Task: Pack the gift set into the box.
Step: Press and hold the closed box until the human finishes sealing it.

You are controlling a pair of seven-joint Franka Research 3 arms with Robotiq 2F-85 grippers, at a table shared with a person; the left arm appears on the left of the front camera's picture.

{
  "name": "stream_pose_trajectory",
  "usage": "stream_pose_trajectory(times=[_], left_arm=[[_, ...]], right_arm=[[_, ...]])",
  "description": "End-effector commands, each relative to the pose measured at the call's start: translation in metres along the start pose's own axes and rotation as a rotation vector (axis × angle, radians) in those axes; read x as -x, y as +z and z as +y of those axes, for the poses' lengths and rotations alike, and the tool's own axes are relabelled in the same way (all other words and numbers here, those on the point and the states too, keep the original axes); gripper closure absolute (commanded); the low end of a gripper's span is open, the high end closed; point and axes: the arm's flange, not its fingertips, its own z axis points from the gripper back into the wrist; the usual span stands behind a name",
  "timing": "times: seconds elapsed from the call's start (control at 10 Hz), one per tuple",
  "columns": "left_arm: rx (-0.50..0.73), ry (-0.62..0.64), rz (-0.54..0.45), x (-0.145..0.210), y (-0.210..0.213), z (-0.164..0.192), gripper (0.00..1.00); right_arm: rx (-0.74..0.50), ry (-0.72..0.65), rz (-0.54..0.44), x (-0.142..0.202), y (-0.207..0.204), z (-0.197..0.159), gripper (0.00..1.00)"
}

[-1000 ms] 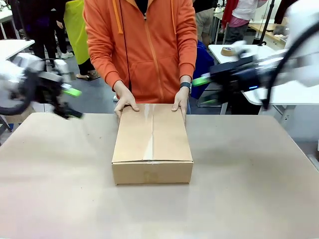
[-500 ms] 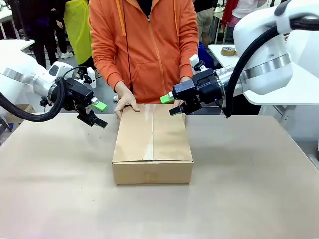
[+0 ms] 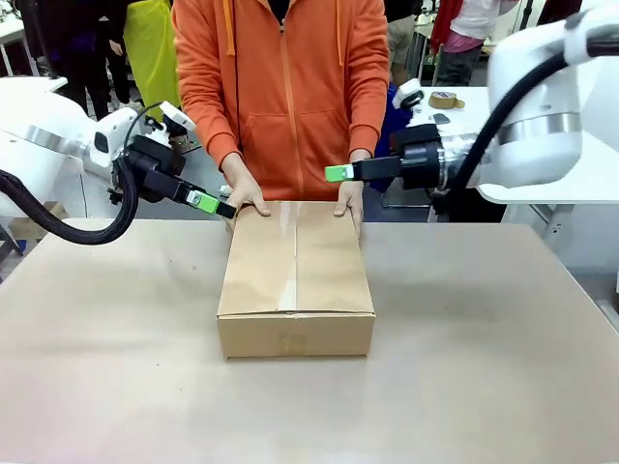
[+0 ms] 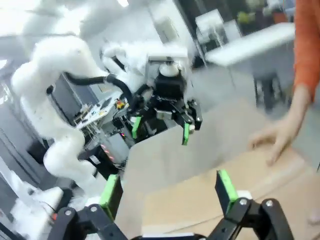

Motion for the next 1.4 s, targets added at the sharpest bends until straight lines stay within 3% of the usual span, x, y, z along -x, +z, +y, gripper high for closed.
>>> stream_pose_trajectory(times=[0.0, 0.1, 0.3, 0.4, 0.5, 0.6, 0.8, 0.9, 1.3], left_arm=[[-0.013, -0.603, -0.210, 0.026, 0.006, -0.013, 0.00], [-0.018, -0.588, -0.278, 0.033, 0.010, -0.011, 0.00], [-0.152, -0.643, -0.344, 0.054, 0.019, -0.001, 0.00], [-0.108, -0.409, -0.247, 0.023, 0.018, -0.006, 0.00], [-0.108, -0.409, -0.247, 0.023, 0.018, -0.006, 0.00], [-0.159, -0.532, -0.316, 0.041, 0.022, -0.002, 0.00], [-0.198, -0.691, -0.257, 0.048, -0.018, 0.011, 0.00], [-0.217, -0.731, -0.232, 0.054, -0.028, 0.018, 0.00], [-0.316, -0.650, -0.107, 0.076, -0.053, 0.056, 0.00]], right_arm=[[0.000, 0.265, -0.023, 0.037, 0.001, -0.005, 0.00], [0.002, 0.249, 0.050, 0.053, -0.011, -0.012, 0.00], [0.308, 0.126, 0.202, 0.075, -0.007, -0.038, 0.00], [0.034, 0.232, 0.054, 0.054, 0.001, -0.013, 0.00], [0.034, 0.232, 0.054, 0.054, 0.001, -0.013, 0.00], [0.143, 0.204, 0.142, 0.078, 0.001, -0.029, 0.00], [0.034, 0.381, 0.188, 0.084, -0.024, -0.047, 0.00], [-0.005, 0.392, 0.179, 0.093, -0.024, -0.053, 0.00], [-0.013, 0.393, 0.183, 0.110, -0.027, -0.073, 0.00]])
